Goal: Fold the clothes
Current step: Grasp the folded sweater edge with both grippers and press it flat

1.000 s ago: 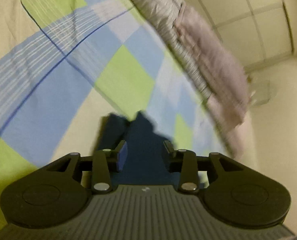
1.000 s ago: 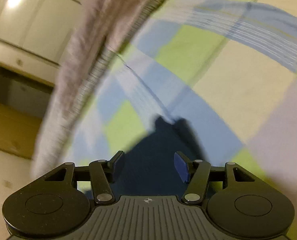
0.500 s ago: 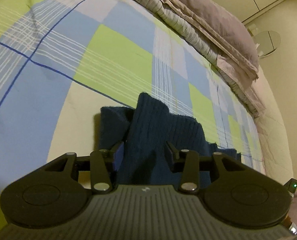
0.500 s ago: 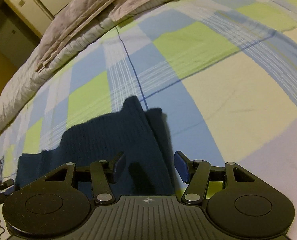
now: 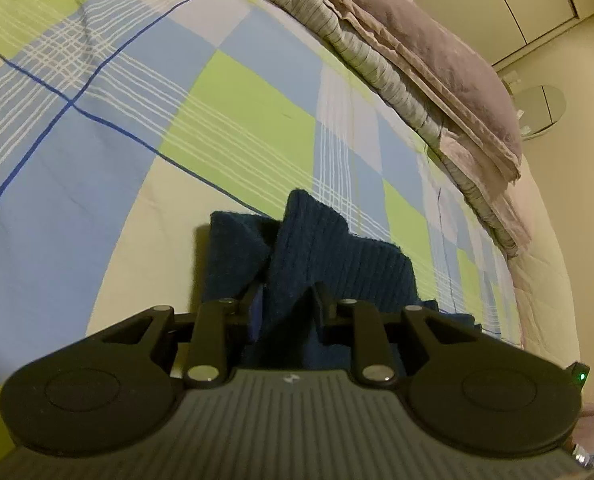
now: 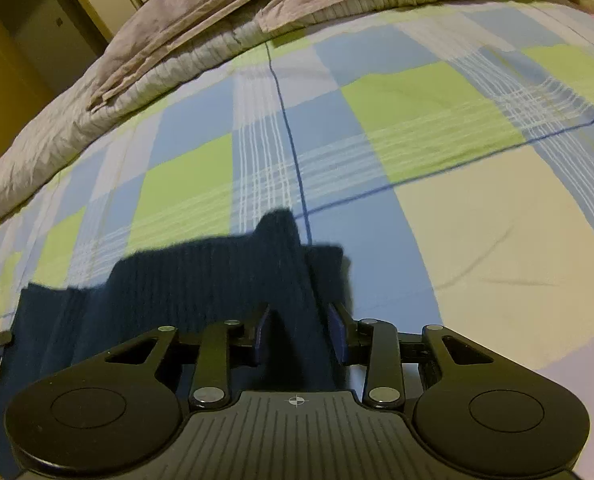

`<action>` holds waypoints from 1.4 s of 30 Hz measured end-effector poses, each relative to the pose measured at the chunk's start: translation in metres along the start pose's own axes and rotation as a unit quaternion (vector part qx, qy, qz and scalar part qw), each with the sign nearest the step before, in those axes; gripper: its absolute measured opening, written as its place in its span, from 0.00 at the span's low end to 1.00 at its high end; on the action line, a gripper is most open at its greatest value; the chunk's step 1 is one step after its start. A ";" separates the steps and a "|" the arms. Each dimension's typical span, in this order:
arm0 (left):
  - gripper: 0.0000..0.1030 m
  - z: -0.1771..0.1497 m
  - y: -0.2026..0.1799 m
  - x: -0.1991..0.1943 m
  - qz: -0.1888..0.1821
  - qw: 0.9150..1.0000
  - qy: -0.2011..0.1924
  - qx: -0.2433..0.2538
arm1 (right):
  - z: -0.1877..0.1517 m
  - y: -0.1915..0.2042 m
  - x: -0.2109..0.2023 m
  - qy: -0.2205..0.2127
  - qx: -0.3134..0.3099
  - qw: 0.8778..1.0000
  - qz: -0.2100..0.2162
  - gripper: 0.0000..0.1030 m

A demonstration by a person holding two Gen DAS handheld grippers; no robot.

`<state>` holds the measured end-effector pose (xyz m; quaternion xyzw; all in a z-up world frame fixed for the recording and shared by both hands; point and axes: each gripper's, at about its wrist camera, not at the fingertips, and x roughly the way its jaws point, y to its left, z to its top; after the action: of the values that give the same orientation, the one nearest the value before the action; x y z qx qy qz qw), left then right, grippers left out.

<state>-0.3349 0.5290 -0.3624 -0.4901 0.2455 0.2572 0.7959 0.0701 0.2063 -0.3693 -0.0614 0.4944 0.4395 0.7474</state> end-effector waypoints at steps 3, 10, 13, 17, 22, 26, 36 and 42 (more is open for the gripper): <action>0.06 0.002 -0.004 -0.003 0.002 1.000 -0.018 0.008 | 0.005 0.007 0.001 -0.005 -0.028 1.000 0.009 0.08; 0.04 0.009 -0.007 -0.033 -0.009 0.995 -0.104 0.003 | 0.009 0.003 -0.025 -0.070 -0.025 0.997 -0.009 0.08; 0.00 0.013 -0.002 -0.017 0.037 0.995 -0.094 0.002 | 0.010 -0.001 -0.016 -0.063 -0.026 0.997 -0.026 0.08; 0.00 0.015 0.013 0.001 0.096 0.992 -0.082 -0.030 | 0.005 0.000 0.016 -0.021 -0.036 0.998 -0.054 0.08; 0.04 0.001 -0.011 -0.023 0.119 0.989 -0.094 -0.003 | 0.007 0.012 -0.001 -0.043 -0.033 0.995 -0.078 0.38; 0.04 -0.020 -0.050 -0.044 0.120 0.986 -0.098 0.056 | -0.001 0.028 -0.032 -0.070 -0.016 0.994 -0.081 0.38; 0.28 -0.050 -0.055 -0.031 0.171 0.981 -0.072 0.056 | -0.045 0.044 -0.039 -0.044 -0.024 0.995 -0.092 0.38; 0.07 -0.051 -0.036 -0.029 0.113 0.991 -0.073 0.005 | -0.047 0.016 -0.037 -0.027 0.048 0.996 -0.065 0.38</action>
<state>-0.3402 0.4637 -0.3402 -0.4347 0.2415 0.3792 0.7803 0.0213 0.1692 -0.3579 -0.0453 0.4900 0.3675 0.7892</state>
